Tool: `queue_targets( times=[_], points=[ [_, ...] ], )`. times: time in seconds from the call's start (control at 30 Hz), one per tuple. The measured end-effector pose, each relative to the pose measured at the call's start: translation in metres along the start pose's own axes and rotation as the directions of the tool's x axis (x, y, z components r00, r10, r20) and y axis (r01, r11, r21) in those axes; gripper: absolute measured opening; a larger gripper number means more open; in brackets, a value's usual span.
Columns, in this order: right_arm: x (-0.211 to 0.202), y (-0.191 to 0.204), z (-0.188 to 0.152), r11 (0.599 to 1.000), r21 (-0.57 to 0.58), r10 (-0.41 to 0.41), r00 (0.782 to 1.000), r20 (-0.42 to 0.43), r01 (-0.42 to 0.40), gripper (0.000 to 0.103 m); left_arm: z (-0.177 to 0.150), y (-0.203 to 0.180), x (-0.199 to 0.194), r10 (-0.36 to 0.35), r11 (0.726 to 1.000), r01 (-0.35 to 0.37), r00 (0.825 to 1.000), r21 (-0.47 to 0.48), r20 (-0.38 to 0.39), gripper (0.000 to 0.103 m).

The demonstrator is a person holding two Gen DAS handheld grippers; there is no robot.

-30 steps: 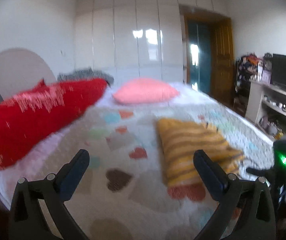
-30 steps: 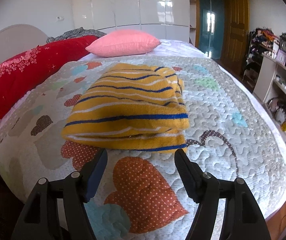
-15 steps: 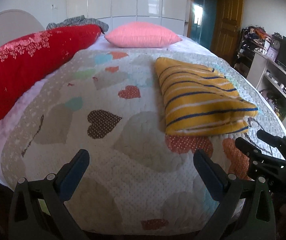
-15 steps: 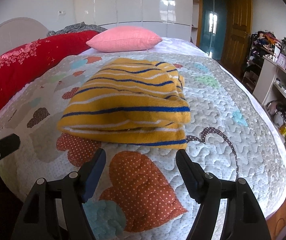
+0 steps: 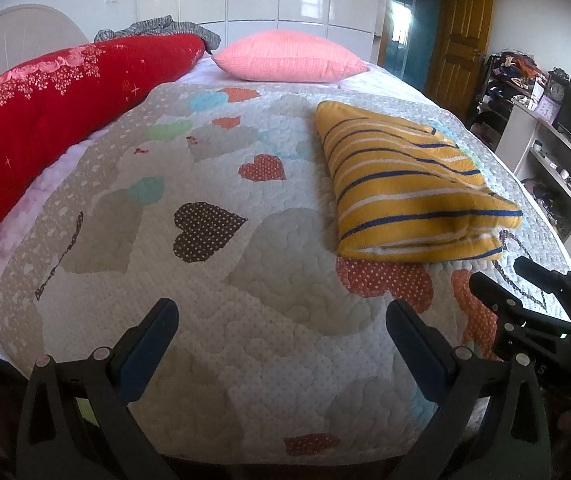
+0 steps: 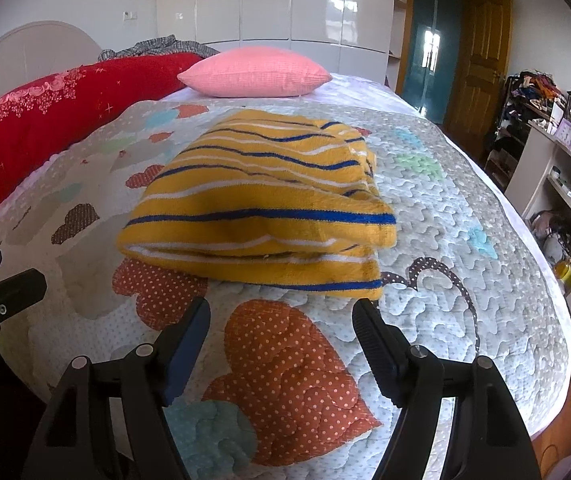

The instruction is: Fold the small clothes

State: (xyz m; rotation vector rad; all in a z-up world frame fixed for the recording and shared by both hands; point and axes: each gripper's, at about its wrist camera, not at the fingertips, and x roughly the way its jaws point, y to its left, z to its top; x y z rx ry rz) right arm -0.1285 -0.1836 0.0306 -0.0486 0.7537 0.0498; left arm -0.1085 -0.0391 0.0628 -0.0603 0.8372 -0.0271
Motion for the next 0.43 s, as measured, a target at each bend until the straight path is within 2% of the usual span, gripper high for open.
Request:
queue_targets(
  times=[0.43],
  points=[
    [0.013, -0.002, -0.003, 1.0, 0.016, -0.009, 0.999, -0.04, 0.01, 0.08, -0.002, 0.003, 0.009, -0.012, 1.0, 0.012, 1.0, 0.0, -0.021, 0.103]
  ],
)
